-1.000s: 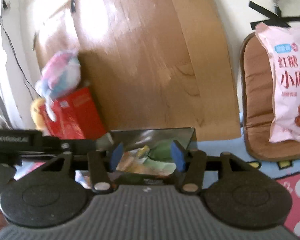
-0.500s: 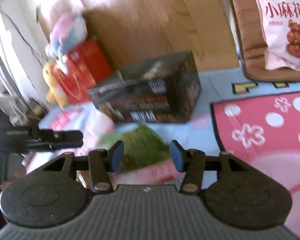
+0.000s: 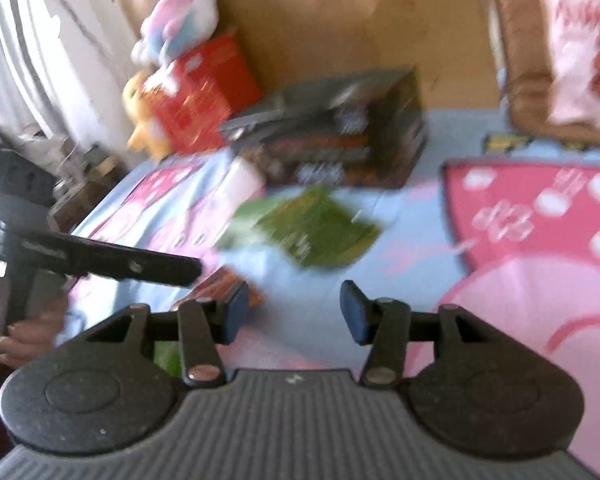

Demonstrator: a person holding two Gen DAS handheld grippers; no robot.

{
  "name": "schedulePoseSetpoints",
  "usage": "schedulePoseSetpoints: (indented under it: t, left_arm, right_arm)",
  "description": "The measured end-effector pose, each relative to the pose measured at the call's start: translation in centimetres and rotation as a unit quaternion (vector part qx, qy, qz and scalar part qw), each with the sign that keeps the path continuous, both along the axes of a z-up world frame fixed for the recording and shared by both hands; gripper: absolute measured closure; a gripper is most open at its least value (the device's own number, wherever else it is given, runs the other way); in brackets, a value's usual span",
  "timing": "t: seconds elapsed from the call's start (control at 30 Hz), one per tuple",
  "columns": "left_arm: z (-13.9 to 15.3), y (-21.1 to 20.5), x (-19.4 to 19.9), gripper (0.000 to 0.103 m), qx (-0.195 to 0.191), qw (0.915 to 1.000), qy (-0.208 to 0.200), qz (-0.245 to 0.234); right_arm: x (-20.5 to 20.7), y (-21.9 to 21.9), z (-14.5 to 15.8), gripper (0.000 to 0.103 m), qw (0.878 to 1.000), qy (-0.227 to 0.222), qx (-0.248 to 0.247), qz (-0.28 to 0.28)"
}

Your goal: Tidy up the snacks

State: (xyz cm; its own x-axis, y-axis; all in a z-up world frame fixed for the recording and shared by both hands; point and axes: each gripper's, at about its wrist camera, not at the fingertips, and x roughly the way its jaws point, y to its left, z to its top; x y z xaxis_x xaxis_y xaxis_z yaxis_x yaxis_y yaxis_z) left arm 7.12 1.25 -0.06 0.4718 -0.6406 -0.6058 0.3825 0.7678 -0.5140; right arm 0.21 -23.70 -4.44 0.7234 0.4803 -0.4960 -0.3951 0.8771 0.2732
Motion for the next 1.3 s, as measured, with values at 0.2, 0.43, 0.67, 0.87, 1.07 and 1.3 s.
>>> schedulePoseSetpoints:
  t: [0.2, 0.43, 0.67, 0.87, 1.07, 1.3]
  left_arm:
    - [0.0, -2.2, 4.9, 0.044, 0.023, 0.9995, -0.001, 0.022]
    - [-1.2, -6.3, 7.1, 0.038, 0.057, 0.9983, -0.003, -0.011]
    - [-2.1, -7.8, 6.4, 0.036, 0.040, 0.9990, 0.008, -0.018]
    - [-2.9, -8.7, 6.8, 0.077, 0.027, 0.9992, 0.031, -0.001]
    - [-1.7, -9.6, 5.4, 0.087, 0.020, 0.9996, 0.009, -0.019]
    - [2.0, -6.3, 3.7, 0.087, -0.036, 0.9987, -0.032, -0.017]
  right_arm:
    - [2.2, 2.7, -1.1, 0.033, 0.994, -0.040, -0.105, 0.014]
    - [3.5, 3.3, -2.5, 0.044, 0.991, -0.047, -0.129, 0.006]
    - [4.1, -0.9, -2.7, 0.073, 0.999, -0.022, -0.027, -0.022]
    - [4.1, -0.8, -2.7, 0.072, 0.999, -0.024, -0.021, -0.020]
    - [4.1, -0.8, -2.6, 0.075, 0.999, -0.033, -0.021, -0.026]
    - [1.3, 0.8, -0.4, 0.082, 0.990, -0.135, -0.030, -0.011]
